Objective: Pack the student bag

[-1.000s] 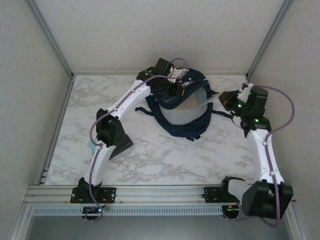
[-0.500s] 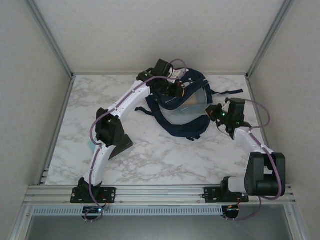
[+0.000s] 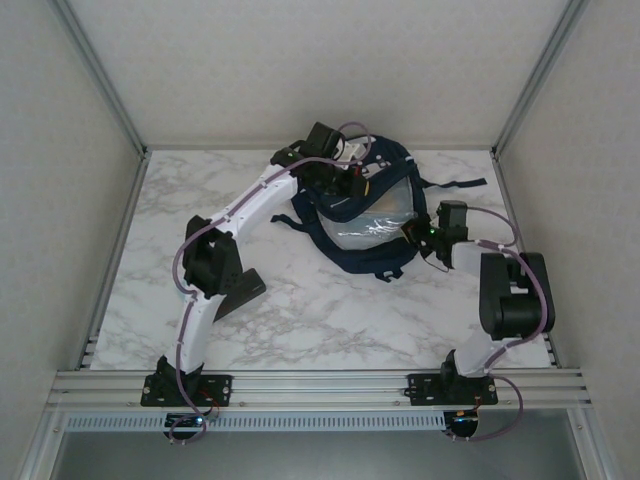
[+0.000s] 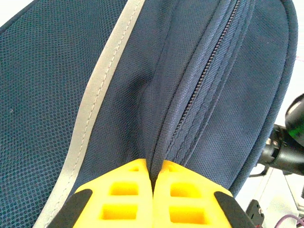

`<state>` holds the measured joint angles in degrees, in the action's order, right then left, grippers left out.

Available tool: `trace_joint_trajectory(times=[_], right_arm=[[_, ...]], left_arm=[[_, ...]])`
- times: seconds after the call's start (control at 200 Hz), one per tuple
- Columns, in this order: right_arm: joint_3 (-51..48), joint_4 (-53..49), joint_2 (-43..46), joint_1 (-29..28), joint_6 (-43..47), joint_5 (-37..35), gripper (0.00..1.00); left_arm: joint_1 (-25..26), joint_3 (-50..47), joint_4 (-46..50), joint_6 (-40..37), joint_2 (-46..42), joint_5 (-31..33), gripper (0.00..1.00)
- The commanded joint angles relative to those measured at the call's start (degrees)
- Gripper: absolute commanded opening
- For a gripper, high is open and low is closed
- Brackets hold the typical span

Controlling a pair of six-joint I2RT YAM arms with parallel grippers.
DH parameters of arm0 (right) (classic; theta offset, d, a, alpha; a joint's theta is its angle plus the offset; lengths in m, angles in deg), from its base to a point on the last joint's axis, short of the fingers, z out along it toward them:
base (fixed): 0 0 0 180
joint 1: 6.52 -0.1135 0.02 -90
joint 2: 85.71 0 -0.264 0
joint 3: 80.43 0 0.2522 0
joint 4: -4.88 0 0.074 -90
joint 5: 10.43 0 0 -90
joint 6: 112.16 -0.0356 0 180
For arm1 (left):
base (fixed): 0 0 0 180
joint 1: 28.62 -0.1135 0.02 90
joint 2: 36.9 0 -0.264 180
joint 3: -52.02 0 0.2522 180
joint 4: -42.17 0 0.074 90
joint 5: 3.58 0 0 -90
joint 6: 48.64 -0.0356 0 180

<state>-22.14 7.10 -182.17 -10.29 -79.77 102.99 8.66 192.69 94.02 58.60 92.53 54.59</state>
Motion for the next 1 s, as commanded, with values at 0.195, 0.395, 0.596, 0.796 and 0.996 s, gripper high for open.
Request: trace_joint_trajectory(times=[0.195,0.395,0.596,0.796,0.996], right_arm=[[10.8,13.0,-9.0,-3.9,-8.8,-11.9,0.0],[20.1,11.6,-16.0,-6.6,-10.3,-10.3,0.0],[24.6,-6.7,-13.3,-6.5,-0.2,-16.0,0.38],[27.2,-18.3,-8.6,-6.5,10.6,-19.6,0.68],[29.8,-30.7,-3.0,-6.6,21.5,-24.6,0.71]], left_arm=[[1.8,0.4,-1.5,1.8,-6.3,-2.4,0.0],[1.8,1.7,-0.4,0.6,-6.1,-1.9,0.0],[1.1,2.8,0.9,-0.6,-5.8,-1.8,0.0],[0.5,3.7,1.2,-1.1,-5.5,-1.7,0.0],[0.1,4.3,1.3,-1.5,-5.7,-0.8,0.0]])
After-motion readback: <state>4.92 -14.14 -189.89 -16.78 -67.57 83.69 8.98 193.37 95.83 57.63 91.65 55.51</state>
